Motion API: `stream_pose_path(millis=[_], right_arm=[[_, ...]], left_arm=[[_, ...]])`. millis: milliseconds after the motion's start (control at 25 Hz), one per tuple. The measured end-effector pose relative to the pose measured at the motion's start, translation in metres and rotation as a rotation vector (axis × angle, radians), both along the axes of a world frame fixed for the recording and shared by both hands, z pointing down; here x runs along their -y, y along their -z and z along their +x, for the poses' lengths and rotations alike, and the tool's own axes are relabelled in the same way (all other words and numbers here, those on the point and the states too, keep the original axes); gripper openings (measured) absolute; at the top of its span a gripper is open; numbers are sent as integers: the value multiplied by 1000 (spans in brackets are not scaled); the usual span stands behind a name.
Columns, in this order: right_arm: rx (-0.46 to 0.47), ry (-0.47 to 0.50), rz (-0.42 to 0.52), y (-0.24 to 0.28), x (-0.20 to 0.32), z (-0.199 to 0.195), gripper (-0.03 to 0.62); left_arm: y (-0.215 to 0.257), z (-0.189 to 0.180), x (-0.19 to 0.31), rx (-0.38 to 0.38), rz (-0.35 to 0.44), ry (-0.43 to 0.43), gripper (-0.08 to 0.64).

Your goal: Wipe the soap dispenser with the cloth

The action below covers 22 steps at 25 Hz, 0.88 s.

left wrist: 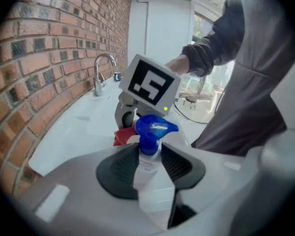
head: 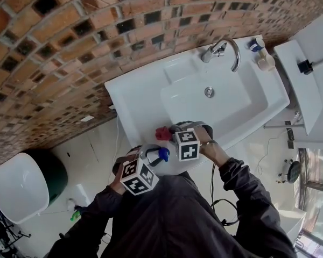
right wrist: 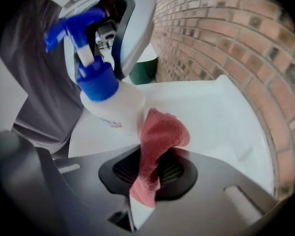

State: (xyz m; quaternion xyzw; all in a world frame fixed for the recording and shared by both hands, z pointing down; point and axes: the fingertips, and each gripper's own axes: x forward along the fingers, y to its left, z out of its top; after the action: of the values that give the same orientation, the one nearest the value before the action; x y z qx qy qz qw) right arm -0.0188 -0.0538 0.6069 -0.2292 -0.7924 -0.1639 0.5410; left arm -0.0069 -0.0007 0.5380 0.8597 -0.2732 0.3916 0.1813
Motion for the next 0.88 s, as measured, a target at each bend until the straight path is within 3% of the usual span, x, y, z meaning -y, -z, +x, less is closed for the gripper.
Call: stream_pose_path(millis=[200,400,560,760,880], right_arm=[[184,-458,-74,72,6,16,64],[415,-868,-239,122,-25,39,65],[490,-1004,-226,133,-59,48,64],[523,-1060,-220,134,-86,46,63],[525,-1079,-221,131,-93,44,63]], left_arm=[[1,-4,-1,39,67,-7,147],[14,-11,-10,-13,99,0,147],[23,-25,-25,-52,103,17,142],[31,-28,-41,-132,82,39,124],[32,-24,-50,-136,83,25,121]])
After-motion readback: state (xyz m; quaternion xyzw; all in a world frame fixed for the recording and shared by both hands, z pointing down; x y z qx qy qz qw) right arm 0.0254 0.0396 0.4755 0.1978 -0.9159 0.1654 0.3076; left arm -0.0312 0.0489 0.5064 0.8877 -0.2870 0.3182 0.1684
